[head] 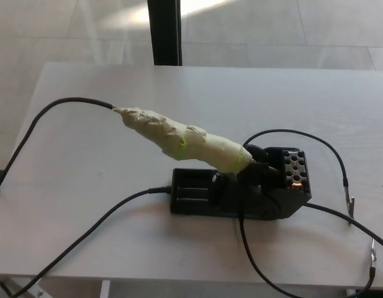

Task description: Use the left hand of the robot to grab the soldering gun kept on the middle of the table and pull it out of its base and keep it on the left side of the base

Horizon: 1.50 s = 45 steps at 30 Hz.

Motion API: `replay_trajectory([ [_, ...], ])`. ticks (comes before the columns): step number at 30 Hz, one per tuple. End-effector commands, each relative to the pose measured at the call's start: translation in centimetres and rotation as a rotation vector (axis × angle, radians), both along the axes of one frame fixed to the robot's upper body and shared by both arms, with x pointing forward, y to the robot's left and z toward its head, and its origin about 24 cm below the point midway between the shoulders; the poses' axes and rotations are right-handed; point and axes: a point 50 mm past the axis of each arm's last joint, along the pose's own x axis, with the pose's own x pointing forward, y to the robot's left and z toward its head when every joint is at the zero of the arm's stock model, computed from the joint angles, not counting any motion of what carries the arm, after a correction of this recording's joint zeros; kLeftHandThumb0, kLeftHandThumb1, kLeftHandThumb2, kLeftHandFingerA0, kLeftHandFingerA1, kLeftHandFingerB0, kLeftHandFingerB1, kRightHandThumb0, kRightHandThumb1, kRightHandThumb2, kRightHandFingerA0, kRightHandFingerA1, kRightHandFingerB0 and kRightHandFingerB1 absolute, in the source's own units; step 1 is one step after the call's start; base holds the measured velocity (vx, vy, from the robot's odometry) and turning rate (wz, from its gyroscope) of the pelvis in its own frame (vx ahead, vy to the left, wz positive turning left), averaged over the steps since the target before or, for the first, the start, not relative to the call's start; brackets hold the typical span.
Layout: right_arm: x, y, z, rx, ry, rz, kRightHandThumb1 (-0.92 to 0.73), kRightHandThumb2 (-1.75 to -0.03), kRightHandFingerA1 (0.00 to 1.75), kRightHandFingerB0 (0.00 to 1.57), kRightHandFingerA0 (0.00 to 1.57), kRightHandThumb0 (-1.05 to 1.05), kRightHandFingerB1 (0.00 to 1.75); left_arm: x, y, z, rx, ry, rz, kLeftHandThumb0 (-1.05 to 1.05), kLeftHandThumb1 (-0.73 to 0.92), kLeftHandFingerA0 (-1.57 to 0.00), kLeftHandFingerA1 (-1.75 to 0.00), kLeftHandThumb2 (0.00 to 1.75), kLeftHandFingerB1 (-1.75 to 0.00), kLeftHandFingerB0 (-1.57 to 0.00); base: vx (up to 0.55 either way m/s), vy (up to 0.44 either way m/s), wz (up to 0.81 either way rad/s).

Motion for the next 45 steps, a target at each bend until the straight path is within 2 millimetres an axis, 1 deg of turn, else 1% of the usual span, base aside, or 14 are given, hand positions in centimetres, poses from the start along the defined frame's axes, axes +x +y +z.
replay_trajectory([
  [1, -0.5, -1.1, 1.1, 0.049, -0.131, -0.099, -0.09, -1.16, 1.53, 0.00, 0.13, -1.05, 1.17, -0.3, 0.9, 0.6, -0.054, -0.089, 0.108, -1.05, 0.17, -0.16, -0.93, 1.14, -0.86, 0.00, 0.00, 0.000, 0.00],
  [7, -1.1, -1.1, 1.0, 0.058, -0.164, -0.119, -0.13, -1.17, 1.47, 0.00, 0.02, -1.05, 1.26, 1.3, 3.0, 3.5, 0.102, -0.209, 0.310, -0.93, 0.69, -0.02, -1.48, 1.08, -1.17, 0.00, 0.00, 0.000, 0.00],
  [9, -1.0, -1.1, 1.2, 0.073, -0.174, -0.103, -0.12, -1.15, 1.65, 0.00, 0.13, -1.05, 1.37, 4.3, 4.4, 7.3, 0.134, -0.334, 0.321, -1.05, 0.57, -0.03, -0.92, 1.27, -0.79, 0.00, 0.00, 0.000, 0.00],
  [10, -1.0, -1.2, 1.3, 0.075, -0.171, -0.097, -0.07, -1.14, 1.75, 0.00, 0.19, -1.05, 1.50, 5.2, 4.6, 8.4, 0.148, -0.366, 0.321, -1.05, 0.69, 0.00, -1.38, 0.98, -0.59, 0.00, 0.00, 0.000, 0.08],
  [11, -0.9, -1.3, 1.5, 0.073, -0.169, -0.088, -0.10, -1.13, 1.75, 0.00, 0.24, -1.05, 1.49, 7.2, 4.9, 10.7, 0.176, -0.454, 0.305, -1.05, 0.39, -0.64, -1.75, 1.33, -1.46, -0.22, 0.00, 0.000, 0.00],
  [13, -0.6, -1.5, 1.9, 0.064, -0.165, -0.070, -0.12, -1.14, 1.57, 0.00, 0.22, -1.05, 1.36, 9.9, 4.9, 14.5, 0.221, -0.564, 0.233, -1.05, 0.46, -0.87, -1.75, 1.05, -1.75, -0.89, 0.00, 0.000, 0.00],
  [14, -0.3, -1.5, 2.0, 0.058, -0.159, -0.055, -0.12, -1.14, 1.60, 0.00, 0.22, -1.05, 1.40, 11.9, 4.7, 18.1, 0.269, -0.631, 0.138, -1.05, 0.56, -0.63, -1.75, 0.88, -1.75, -0.53, 0.00, 0.000, 0.00],
  [15, -0.1, -1.5, 2.1, 0.061, -0.165, -0.057, -0.11, -1.13, 1.64, 0.00, 0.18, -1.05, 1.47, 13.2, 4.2, 20.9, 0.318, -0.689, 0.078, -1.03, -0.08, -0.53, -1.26, 0.96, -1.06, -0.19, 0.00, 0.000, 0.00],
  [16, -0.1, -1.5, 2.1, 0.065, -0.171, -0.060, -0.10, -1.13, 1.66, 0.00, 0.18, -1.05, 1.50, 13.8, 3.8, 22.4, 0.344, -0.729, 0.055, -1.05, 0.54, -0.36, -1.14, 1.15, -0.86, -0.01, 0.00, 0.000, 0.00],
  [22, 0.5, -1.6, 2.5, 0.046, -0.136, -0.013, -0.11, -1.14, 1.54, 0.00, 0.25, -1.05, 1.42, 16.2, -1.6, 31.4, 0.604, -0.988, -0.239, -0.39, 0.43, -0.02, -0.53, 1.01, -0.51, 0.00, 0.00, 0.000, 0.00],
  [24, 0.6, -1.6, 2.6, 0.046, -0.134, -0.004, 0.25, -0.76, 0.98, 0.56, 0.69, -0.31, 0.92, 16.6, -3.0, 32.4, 0.669, -1.008, -0.333, -0.72, 0.49, -0.18, -0.55, 0.85, -0.45, -0.07, 0.00, 0.000, 0.00],
  [29, 1.0, -1.7, 2.9, 0.048, -0.138, 0.022, 0.28, -0.74, 0.99, 0.59, 0.73, -0.30, 0.93, 17.9, -10.4, 33.6, 0.841, -0.971, -0.744, -0.72, 0.49, -0.20, -0.58, 0.87, -0.45, -0.06, 0.00, 0.000, 0.00],
  [30, 1.1, -1.7, 3.0, 0.045, -0.140, 0.027, -0.02, -1.07, 1.71, 0.16, 0.39, -1.03, 1.75, 18.1, -11.9, 33.5, 0.899, -0.950, -0.826, -0.79, 0.52, -0.25, -0.59, 0.89, -0.46, -0.12, 0.00, 0.000, 0.00],
  [45, 2.3, -1.9, 3.8, 0.009, -0.113, 0.077, 0.09, -0.99, 1.68, 0.29, 0.59, -0.84, 1.54, 19.1, -26.2, 27.0, 0.914, -0.701, -1.555, -0.80, 0.51, -0.12, -0.54, 0.90, -0.43, -0.08, 0.00, 0.000, 0.00],
])
